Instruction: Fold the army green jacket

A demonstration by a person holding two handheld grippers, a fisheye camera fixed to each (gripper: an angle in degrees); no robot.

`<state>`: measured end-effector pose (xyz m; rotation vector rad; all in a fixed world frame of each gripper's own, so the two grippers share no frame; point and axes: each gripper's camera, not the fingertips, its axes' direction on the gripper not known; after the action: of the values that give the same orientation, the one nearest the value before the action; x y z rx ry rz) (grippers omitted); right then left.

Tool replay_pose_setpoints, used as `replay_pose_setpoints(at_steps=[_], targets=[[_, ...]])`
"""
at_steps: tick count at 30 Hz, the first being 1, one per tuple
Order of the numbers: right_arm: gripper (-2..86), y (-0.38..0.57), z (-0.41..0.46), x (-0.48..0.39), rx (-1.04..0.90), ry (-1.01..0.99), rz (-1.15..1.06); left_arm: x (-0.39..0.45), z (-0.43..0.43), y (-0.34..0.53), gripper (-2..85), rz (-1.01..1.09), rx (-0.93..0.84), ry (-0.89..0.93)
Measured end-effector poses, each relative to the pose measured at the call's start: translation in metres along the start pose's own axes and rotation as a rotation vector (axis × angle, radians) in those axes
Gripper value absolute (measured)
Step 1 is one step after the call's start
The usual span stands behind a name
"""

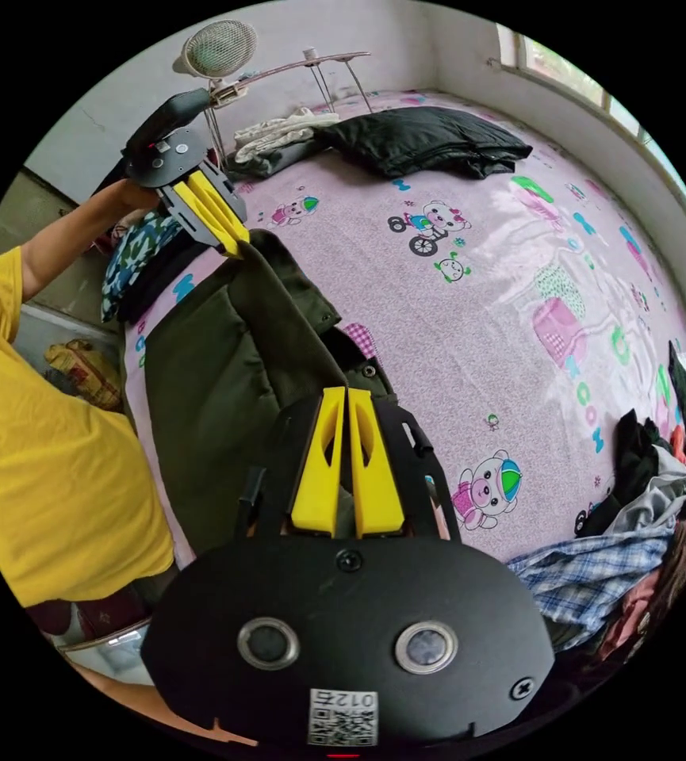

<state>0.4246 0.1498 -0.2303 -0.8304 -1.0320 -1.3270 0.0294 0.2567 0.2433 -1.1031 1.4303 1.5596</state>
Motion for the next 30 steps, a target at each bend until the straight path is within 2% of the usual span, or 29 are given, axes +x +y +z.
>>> replay_pose_setpoints(at_steps=[5,8,16,20,22,25,30], targets=[[0.3,-0.007,0.053,0.002,-0.091,0.125,0.030,-0.031,0.026,0.003,0.1,-0.120,-0.069,0.042],[0.5,-0.001,0.084,0.006,-0.098,0.133,0.088,-0.046,0.046,0.006,0.2,-0.173,-0.098,0.062],[0.5,0.055,0.074,0.023,0.066,0.034,0.301,-0.061,0.058,0.042,0.3,-0.263,-0.067,0.118],[0.2,0.137,0.034,0.020,0.259,0.020,0.505,-0.059,0.037,0.074,0.5,-0.318,0.021,0.103],[0.2,0.181,0.029,0.011,0.285,0.014,0.589,-0.048,0.012,0.106,0.6,-0.400,0.127,0.007],[0.4,0.256,0.035,-0.014,0.280,0.043,0.717,-0.017,-0.011,0.149,0.9,-0.461,0.192,-0.135],[2.5,0.361,0.059,-0.059,0.265,0.090,0.924,0.046,0.007,0.218,2.2,-0.492,0.104,-0.113]])
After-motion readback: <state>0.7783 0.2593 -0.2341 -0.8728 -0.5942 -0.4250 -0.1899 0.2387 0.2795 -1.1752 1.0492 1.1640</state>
